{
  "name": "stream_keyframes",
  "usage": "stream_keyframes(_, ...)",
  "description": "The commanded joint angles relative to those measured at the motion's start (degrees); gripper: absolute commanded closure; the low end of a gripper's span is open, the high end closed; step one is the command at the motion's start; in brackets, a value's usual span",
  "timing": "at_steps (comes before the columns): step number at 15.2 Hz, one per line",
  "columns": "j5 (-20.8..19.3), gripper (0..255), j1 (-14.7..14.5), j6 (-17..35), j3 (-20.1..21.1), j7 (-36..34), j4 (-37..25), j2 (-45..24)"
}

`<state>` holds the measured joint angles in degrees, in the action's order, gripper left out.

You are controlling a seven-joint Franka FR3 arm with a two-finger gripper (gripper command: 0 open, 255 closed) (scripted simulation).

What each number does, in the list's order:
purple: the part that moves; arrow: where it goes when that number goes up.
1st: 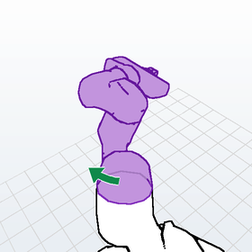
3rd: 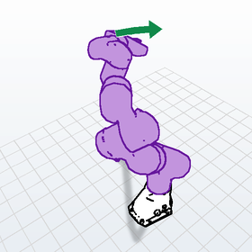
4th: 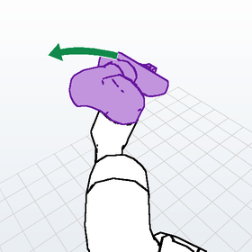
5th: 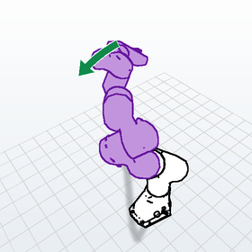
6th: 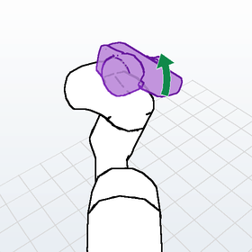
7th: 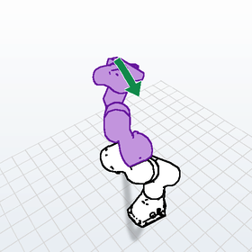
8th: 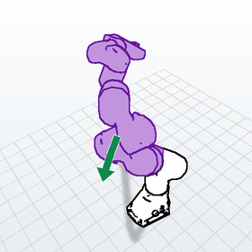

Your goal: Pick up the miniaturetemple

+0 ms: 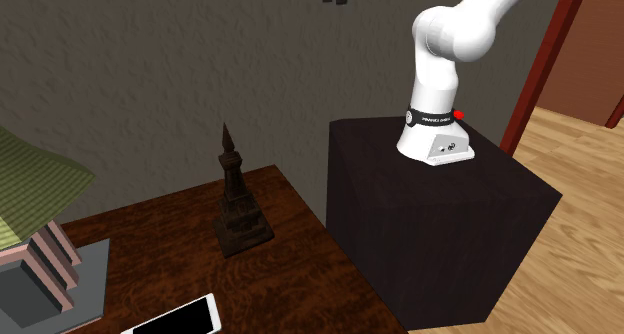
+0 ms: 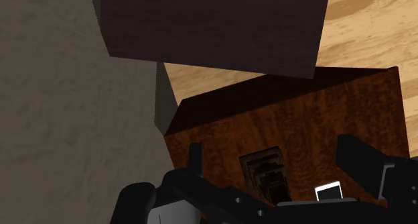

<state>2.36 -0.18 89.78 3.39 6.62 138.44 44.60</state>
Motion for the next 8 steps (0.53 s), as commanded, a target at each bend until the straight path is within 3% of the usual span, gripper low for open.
stream_keyframes(1, 0.0, 0, 0.0, 0.0, 0.0, 0.0, 0.0, 0.0)
stream_keyframes(8, 1.2, 0, 0.04, 5.9, 7.28, -9.59, -5.88, -16.53)
